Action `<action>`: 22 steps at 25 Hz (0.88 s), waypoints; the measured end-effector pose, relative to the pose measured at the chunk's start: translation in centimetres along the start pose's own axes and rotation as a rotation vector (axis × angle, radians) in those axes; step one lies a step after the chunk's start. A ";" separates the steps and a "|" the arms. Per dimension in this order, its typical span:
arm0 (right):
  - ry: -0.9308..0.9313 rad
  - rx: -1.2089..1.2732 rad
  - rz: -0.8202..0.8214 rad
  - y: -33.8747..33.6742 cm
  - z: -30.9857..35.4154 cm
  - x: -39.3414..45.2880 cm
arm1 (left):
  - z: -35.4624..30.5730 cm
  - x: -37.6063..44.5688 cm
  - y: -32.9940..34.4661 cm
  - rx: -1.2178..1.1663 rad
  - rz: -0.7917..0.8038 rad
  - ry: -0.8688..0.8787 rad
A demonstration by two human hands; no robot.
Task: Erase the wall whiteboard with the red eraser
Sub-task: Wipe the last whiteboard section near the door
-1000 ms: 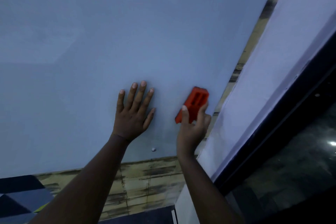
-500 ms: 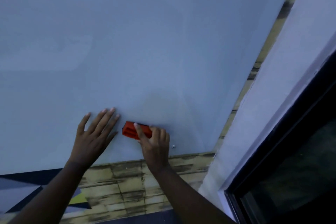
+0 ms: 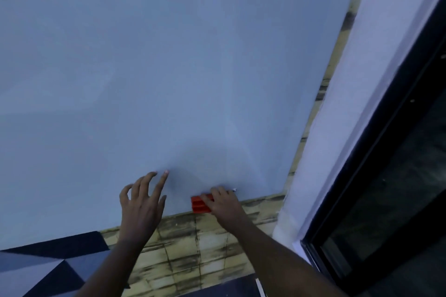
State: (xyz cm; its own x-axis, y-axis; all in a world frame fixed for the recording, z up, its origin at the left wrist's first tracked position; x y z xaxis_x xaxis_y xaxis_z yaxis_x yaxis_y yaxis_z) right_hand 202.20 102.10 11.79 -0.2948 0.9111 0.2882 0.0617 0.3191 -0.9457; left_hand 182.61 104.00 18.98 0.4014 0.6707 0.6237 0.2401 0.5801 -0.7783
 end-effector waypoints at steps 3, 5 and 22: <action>0.012 0.050 0.121 0.8 -1.0 -4.0 | -0.1 -1.1 0.2 -0.041 0.058 -0.065; 0.063 0.062 0.159 0.9 -1.2 -6.3 | -0.4 -1.7 0.3 -0.069 0.102 -0.096; 0.326 0.113 0.464 1.8 -4.9 -21.0 | -2.9 -11.8 0.2 -0.065 0.536 -0.189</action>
State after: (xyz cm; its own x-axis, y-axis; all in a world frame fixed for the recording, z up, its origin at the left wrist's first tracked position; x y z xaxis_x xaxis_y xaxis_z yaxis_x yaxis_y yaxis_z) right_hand 213.19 84.84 4.77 0.0486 0.9881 -0.1461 0.0067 -0.1465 -0.9892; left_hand 180.48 94.84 11.21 0.3184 0.9379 0.1374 0.1030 0.1099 -0.9886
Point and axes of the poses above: each hand's wrist, its own x-axis towards the middle knuckle, its own y-axis out of the palm, z = x × y, the point moved 10 cm from there along x, towards the middle knuckle, and after that the axes turned 5 degrees about z, right-handed, at the moved point
